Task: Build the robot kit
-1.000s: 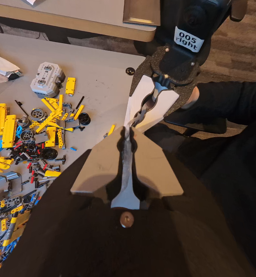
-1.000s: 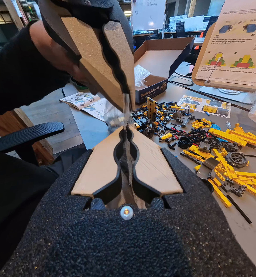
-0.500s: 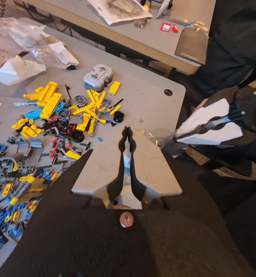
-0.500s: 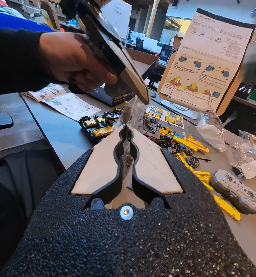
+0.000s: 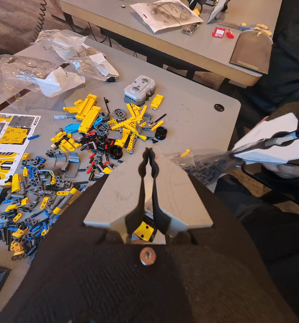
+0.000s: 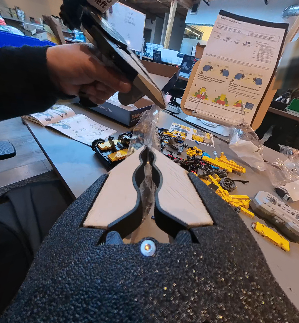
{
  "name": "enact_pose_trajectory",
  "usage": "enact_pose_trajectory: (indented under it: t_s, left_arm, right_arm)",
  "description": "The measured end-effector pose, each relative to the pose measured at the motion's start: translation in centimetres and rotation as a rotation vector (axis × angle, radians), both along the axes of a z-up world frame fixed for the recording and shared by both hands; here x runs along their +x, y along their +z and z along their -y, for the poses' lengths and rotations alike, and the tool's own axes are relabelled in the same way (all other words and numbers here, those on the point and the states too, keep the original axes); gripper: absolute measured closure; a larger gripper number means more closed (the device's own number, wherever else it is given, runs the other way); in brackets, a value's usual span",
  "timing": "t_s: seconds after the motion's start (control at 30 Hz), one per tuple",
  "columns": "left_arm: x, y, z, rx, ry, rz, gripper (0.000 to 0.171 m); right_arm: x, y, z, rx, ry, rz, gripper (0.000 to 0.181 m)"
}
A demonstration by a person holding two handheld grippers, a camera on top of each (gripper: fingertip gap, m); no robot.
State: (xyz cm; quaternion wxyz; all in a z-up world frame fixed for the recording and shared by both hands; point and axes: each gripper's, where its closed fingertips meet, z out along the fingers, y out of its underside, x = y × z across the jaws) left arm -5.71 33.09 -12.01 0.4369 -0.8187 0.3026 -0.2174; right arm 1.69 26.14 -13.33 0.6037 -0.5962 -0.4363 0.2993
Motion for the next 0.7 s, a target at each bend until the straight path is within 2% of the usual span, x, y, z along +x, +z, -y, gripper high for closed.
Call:
enact_pose_trajectory:
  t_s: [0.2, 0.3, 0.4, 0.5, 0.6, 0.7]
  left_arm:
    - [-0.3, -0.7, 0.2, 0.003, 0.009, 0.024, 0.171]
    - [1.4, 1.4, 2.3, 0.005, -0.079, 0.155, 0.171]
    - [1.2, 4.6, 4.1, 0.099, -0.092, 0.222, 0.144]
    - [1.3, 5.2, 6.2, 0.196, -0.128, 0.071, 0.140]
    - [3.1, 3.5, 8.1, 0.163, -0.215, -0.079, 0.138]
    - [3.6, 1.0, 7.2, 0.128, -0.226, -0.222, 0.125]
  right_arm:
    - [0.5, -0.2, -0.4, -0.041, 0.016, -0.039, 0.181]
    - [0.9, -0.1, -0.7, -0.108, 0.061, -0.076, 0.181]
    - [1.5, -0.1, -1.4, -0.152, 0.070, -0.115, 0.181]
    - [1.5, 0.0, -1.2, -0.145, 0.094, -0.108, 0.181]
    - [1.2, 0.1, -0.8, -0.115, 0.132, -0.083, 0.181]
    - [1.1, 0.2, -0.5, -0.088, 0.159, -0.060, 0.181]
